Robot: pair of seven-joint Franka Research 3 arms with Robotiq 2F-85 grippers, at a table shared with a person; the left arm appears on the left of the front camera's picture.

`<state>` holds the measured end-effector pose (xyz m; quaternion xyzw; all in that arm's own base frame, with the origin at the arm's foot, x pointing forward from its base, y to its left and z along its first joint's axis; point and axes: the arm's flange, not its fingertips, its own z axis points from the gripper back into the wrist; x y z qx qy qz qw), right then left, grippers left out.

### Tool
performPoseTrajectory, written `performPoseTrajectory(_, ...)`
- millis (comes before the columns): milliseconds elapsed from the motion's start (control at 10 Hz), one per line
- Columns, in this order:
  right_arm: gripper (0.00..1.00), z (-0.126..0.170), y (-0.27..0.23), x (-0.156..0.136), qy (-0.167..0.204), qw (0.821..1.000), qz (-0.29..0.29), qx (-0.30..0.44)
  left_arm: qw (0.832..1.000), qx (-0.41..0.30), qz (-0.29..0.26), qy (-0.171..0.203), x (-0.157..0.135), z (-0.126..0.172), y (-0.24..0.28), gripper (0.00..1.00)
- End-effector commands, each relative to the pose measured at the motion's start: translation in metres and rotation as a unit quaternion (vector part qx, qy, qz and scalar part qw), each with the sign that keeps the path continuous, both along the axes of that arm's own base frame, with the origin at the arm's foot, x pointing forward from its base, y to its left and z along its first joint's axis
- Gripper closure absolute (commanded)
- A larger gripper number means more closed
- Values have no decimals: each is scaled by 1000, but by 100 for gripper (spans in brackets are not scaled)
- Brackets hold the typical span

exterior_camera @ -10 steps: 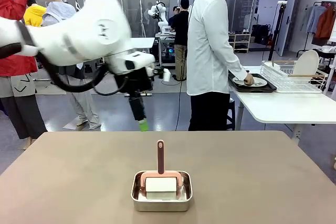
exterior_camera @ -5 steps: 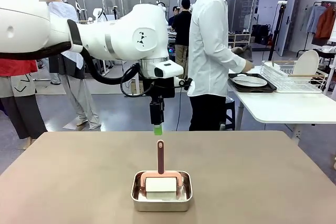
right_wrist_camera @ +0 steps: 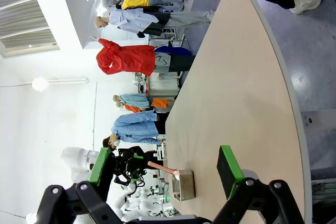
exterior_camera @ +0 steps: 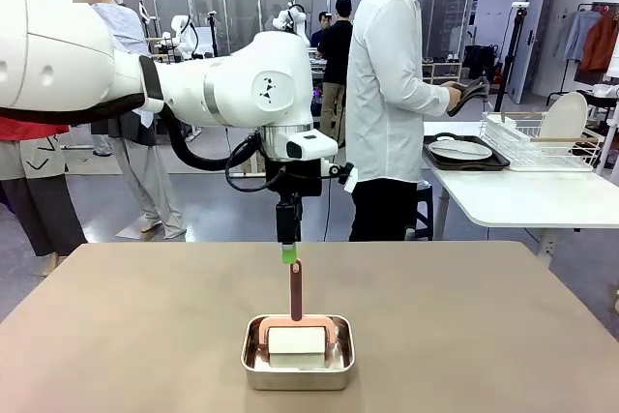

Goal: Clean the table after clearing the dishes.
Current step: When the right (or left) Handle tray is removed, use the right hand (or left hand) to clean the right (or left) side of the table with the Lint Roller.

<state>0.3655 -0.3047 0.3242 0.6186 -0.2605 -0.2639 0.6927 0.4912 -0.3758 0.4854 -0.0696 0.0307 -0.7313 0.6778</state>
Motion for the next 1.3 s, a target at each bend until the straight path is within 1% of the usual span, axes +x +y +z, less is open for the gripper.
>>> performPoseTrajectory(0,0,4,1,-1,-1,1000,-2,1,1000,-2,-2,22,7,-5,0,0)
performPoseTrajectory(200,0,4,1,-1,-1,1000,-2,1,999,2,6,41,10,-23,1,0)
performPoseTrajectory(300,0,4,1,-1,-1,1000,-2,1,999,-4,8,45,12,-28,3,0)
performPoseTrajectory(600,0,4,1,-1,-1,1000,-2,1,997,-5,8,73,12,-47,1,0)
performPoseTrajectory(1000,0,4,1,-1,-1,1000,-2,1,996,2,19,91,27,-63,-5,0)
performPoseTrajectory(1200,0,4,1,-1,-1,1000,-2,1,995,-3,19,99,29,-66,-9,0)
